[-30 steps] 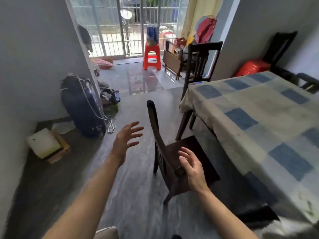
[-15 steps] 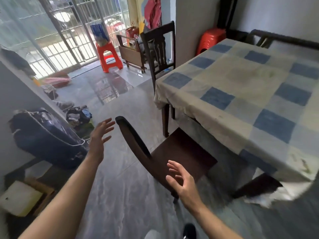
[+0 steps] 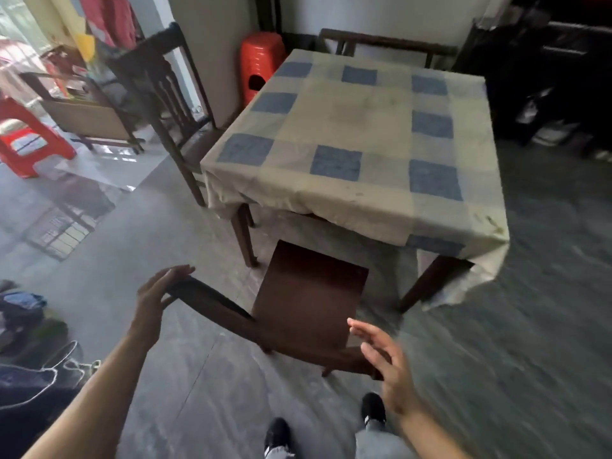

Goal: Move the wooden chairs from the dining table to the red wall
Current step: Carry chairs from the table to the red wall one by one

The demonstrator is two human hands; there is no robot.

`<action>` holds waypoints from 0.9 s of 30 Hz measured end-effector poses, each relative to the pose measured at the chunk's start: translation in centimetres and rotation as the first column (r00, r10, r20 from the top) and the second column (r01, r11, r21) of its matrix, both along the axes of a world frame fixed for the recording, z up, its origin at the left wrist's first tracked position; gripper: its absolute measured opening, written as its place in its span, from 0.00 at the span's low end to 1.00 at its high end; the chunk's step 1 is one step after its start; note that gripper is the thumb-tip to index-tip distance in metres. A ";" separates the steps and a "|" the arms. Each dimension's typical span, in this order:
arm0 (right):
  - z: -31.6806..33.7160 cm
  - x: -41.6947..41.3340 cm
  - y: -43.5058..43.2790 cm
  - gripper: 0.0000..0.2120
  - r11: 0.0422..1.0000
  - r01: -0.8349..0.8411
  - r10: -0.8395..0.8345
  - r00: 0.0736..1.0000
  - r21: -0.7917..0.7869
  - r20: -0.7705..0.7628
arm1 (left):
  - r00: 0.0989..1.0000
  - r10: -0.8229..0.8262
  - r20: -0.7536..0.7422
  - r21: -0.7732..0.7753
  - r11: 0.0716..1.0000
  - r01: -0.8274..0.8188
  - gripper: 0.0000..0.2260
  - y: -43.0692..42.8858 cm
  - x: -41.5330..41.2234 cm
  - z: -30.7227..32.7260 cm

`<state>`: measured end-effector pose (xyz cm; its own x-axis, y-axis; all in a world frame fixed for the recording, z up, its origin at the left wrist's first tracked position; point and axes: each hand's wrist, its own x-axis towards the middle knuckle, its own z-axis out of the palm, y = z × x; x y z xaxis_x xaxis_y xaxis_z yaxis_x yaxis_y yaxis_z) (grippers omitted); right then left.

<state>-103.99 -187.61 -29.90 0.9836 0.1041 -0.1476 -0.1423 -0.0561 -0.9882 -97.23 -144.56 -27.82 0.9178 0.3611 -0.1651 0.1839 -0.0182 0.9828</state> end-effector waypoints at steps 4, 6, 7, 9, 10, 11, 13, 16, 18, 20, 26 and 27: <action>-0.3 0.7 1.0 0.18 0.997 0.077 -0.077 0.997 0.026 0.022 | 0.993 -0.111 0.051 -0.131 0.984 0.117 0.12 0.0 1.7 -0.7; -0.9 0.8 1.0 0.18 0.995 0.096 -0.097 0.995 0.031 0.024 | 0.985 -0.166 0.047 -0.179 0.969 0.172 0.12 0.8 2.7 -0.7; -1.1 0.9 1.0 0.18 0.992 0.122 -0.123 0.992 0.041 0.022 | 0.978 -0.203 0.039 -0.186 0.961 0.207 0.13 1.0 2.9 -0.9; -1.2 1.1 1.2 0.18 0.984 0.164 -0.166 0.986 0.066 0.026 | 0.971 -0.238 0.025 -0.177 0.955 0.239 0.12 1.2 3.4 -1.3; -1.2 1.1 1.3 0.17 0.981 0.177 -0.179 0.983 0.076 0.027 | 0.971 -0.238 0.020 -0.171 0.956 0.238 0.10 1.1 3.6 -1.4; -1.3 1.2 1.3 0.16 0.978 0.194 -0.197 0.980 0.082 0.024 | 0.974 -0.227 0.015 -0.168 0.959 0.226 0.08 0.9 3.8 -1.5; -1.5 1.2 1.4 0.16 0.967 0.238 -0.240 0.971 0.097 0.018 | 0.984 -0.179 0.018 -0.180 0.967 0.179 0.09 0.6 3.9 -2.0; -1.1 1.8 1.3 0.16 0.938 0.311 -0.322 0.945 0.155 0.057 | 0.988 -0.150 0.041 -0.200 0.967 0.156 0.10 0.1 4.1 -2.0; -0.1 2.6 0.2 0.16 0.918 0.349 -0.370 0.925 0.191 0.085 | 0.980 -0.186 0.075 -0.197 0.960 0.197 0.10 -0.9 4.8 -1.2; 1.2 3.0 -1.8 0.16 0.879 0.416 -0.448 0.887 0.232 0.110 | 0.962 -0.244 0.119 -0.184 0.947 0.263 0.07 -2.9 6.1 0.7; 4.9 -0.4 -9.1 0.14 0.715 0.641 -0.696 0.691 0.278 0.195 | 0.905 -0.356 0.233 -0.194 0.895 0.402 0.08 -12.8 9.8 5.7; 5.3 -1.5 -10.4 0.14 0.689 0.672 -0.724 0.658 0.273 0.207 | 0.898 -0.375 0.230 -0.214 0.881 0.422 0.08 -14.8 10.0 6.0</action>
<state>-105.54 -197.98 -24.59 0.7673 -0.6344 0.0938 0.2054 0.1045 -0.9731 -87.19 -159.34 -21.85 0.9970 -0.0735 -0.0230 0.0372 0.1992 0.9792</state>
